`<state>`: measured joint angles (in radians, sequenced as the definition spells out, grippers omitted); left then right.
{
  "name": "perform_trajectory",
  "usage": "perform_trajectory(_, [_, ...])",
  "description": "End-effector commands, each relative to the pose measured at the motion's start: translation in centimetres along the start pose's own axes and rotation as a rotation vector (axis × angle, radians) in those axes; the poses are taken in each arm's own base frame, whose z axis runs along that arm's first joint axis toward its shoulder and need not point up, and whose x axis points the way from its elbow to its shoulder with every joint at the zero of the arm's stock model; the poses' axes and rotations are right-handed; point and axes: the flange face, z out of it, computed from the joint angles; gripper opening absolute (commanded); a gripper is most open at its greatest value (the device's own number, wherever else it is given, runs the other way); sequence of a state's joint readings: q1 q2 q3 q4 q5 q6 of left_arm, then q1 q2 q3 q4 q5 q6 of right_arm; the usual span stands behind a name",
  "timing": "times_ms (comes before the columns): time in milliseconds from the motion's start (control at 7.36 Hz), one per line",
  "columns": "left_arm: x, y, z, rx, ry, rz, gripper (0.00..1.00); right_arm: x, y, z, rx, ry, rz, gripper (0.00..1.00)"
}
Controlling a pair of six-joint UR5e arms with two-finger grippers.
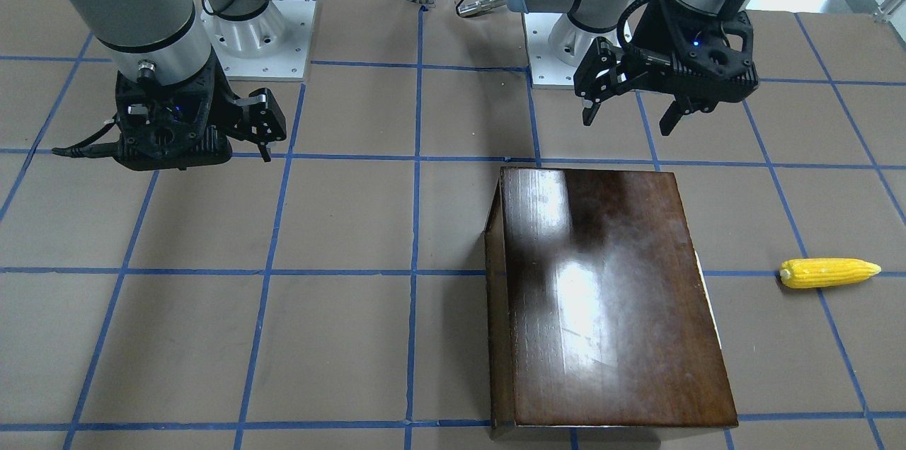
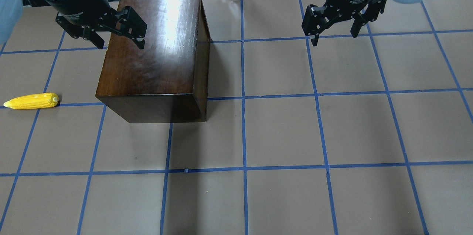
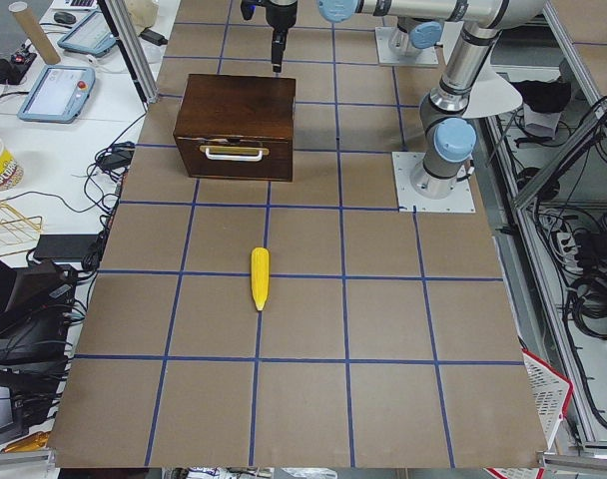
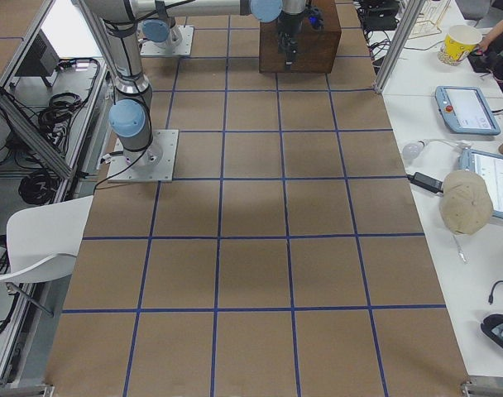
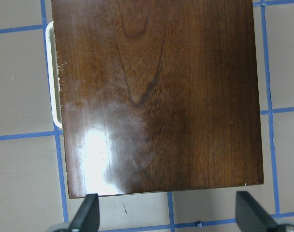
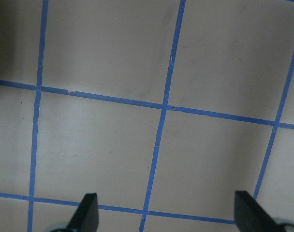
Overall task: Open drawer and put corn inside
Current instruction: 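Move the left gripper down beside the cabinet toward the drawer handle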
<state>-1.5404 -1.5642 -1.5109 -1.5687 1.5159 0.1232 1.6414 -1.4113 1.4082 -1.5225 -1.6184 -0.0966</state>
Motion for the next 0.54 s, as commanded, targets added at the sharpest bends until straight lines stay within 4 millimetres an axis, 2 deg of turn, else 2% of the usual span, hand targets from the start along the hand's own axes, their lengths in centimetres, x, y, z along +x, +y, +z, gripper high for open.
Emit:
perform_trajectory(0, [-0.6, 0.4, -0.2, -0.013, -0.047, 0.002, 1.00, 0.0, 0.0, 0.0, 0.001, 0.000, 0.000, 1.00])
perform_trajectory(272, [-0.6, 0.4, 1.0, -0.027, -0.043, 0.006, 1.00, 0.0, 0.0, 0.0, 0.001, 0.000, 0.002, 1.00])
perform_trajectory(407, [-0.6, 0.4, 0.9, -0.021, -0.045, 0.006, 1.00, 0.0, 0.0, 0.0, 0.001, 0.000, 0.000, 1.00])
